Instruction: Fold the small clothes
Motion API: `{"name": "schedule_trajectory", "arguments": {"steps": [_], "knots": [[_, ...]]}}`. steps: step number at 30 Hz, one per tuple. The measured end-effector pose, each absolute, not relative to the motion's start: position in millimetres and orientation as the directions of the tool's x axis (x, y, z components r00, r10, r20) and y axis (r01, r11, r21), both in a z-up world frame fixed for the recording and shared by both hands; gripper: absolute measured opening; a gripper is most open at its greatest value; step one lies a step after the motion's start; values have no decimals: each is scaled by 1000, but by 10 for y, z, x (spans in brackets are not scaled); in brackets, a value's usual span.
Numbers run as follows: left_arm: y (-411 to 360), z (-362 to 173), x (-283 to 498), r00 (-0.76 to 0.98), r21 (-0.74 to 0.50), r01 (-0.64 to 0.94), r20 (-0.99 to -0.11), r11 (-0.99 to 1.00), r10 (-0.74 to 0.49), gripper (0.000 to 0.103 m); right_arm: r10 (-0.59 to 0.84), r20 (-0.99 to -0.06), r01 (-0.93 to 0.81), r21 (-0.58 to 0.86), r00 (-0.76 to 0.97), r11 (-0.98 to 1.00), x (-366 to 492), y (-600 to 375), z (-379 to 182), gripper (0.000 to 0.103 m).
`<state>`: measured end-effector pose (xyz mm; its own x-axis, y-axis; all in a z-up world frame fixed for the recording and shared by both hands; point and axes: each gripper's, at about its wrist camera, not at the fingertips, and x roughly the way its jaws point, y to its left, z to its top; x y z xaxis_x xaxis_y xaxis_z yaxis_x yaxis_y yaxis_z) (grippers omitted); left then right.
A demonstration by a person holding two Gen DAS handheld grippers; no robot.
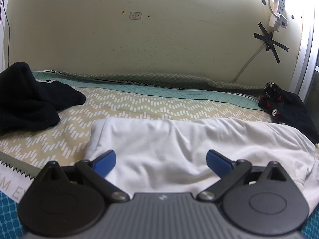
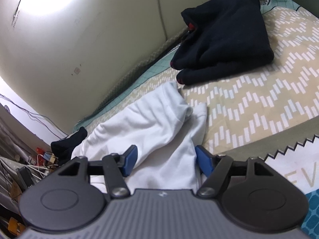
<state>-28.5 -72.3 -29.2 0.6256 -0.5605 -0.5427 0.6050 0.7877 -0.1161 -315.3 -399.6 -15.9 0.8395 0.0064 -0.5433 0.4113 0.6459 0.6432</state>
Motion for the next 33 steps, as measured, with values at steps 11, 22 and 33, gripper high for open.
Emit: {"name": "schedule_trajectory", "arguments": {"steps": [11, 22, 33], "knots": [[-716, -292, -278, 625, -118, 605, -543, 787, -561, 100, 82, -521, 376, 707, 850, 599, -3046, -3976, -208, 60], [-719, -295, -280, 624, -117, 605, -545, 788, -560, 100, 94, -502, 363, 730, 860, 579, -2959, -3960, -238, 62], [-728, -302, -262, 616, -120, 605, -557, 787, -558, 100, 90, -475, 351, 753, 876, 556, -2956, -3980, -275, 66]]}}
